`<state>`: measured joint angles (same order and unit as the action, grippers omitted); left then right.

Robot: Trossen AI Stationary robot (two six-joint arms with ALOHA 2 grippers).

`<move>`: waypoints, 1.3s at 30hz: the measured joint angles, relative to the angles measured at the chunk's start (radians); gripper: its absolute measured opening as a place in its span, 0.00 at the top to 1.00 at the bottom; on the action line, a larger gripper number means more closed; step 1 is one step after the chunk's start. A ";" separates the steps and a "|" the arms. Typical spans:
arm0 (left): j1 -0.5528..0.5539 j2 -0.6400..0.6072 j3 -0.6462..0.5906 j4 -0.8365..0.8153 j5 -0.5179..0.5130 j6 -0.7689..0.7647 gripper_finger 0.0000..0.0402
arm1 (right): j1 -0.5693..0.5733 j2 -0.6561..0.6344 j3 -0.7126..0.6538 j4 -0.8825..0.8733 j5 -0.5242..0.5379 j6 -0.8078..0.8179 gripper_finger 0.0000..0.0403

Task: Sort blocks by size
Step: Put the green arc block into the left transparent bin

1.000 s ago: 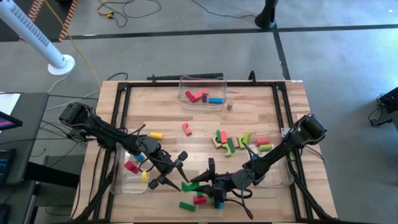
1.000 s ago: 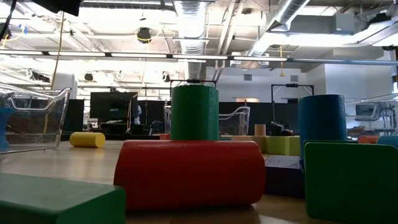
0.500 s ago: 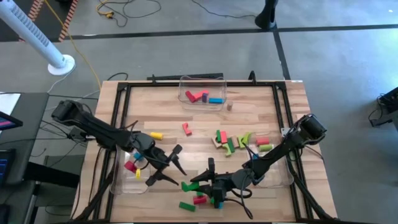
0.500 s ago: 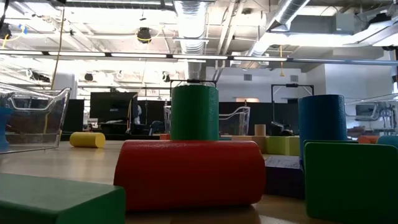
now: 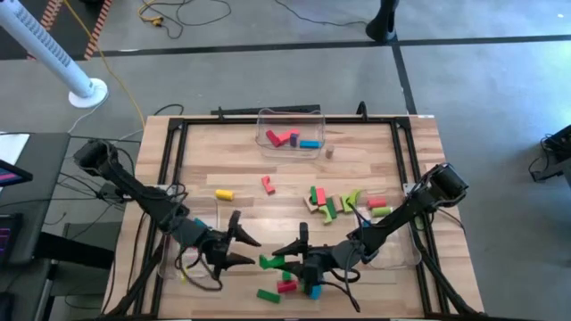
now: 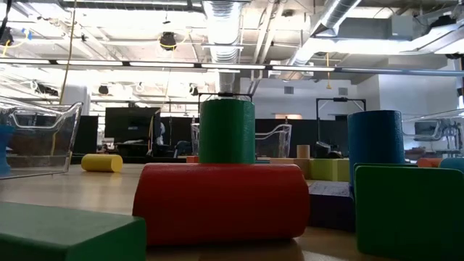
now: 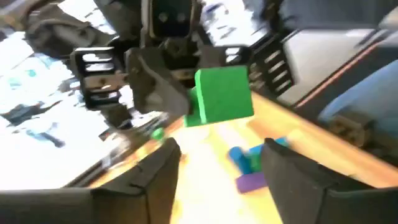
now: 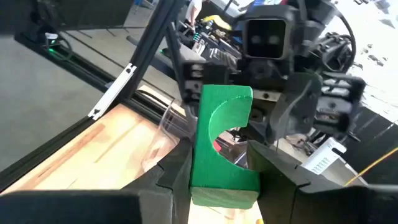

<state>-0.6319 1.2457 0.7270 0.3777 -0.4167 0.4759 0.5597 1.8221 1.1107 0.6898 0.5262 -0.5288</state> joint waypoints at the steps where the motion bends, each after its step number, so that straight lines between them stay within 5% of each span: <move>1: -0.013 0.000 0.000 0.003 -0.040 0.003 0.42 | -0.003 0.000 0.000 0.000 0.000 0.007 0.60; 6: -0.024 -0.001 0.000 0.007 -0.087 -0.064 0.26 | -0.021 0.000 0.000 0.000 0.001 0.033 0.59; 10: -0.009 -0.001 0.000 0.009 -0.090 -0.098 0.23 | -0.034 0.000 0.000 0.000 0.002 0.035 0.59; 27: 0.020 -0.001 0.000 0.060 -0.089 -0.140 0.23 | -0.093 0.000 0.001 0.000 0.003 0.036 0.59; 39: 0.039 -0.001 0.000 0.069 -0.148 -0.137 0.36 | -0.115 0.000 0.001 0.003 0.003 0.050 0.59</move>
<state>-0.5930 1.2449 0.7269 0.4465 -0.5645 0.3384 0.4444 1.8217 1.1114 0.6930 0.5289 -0.4789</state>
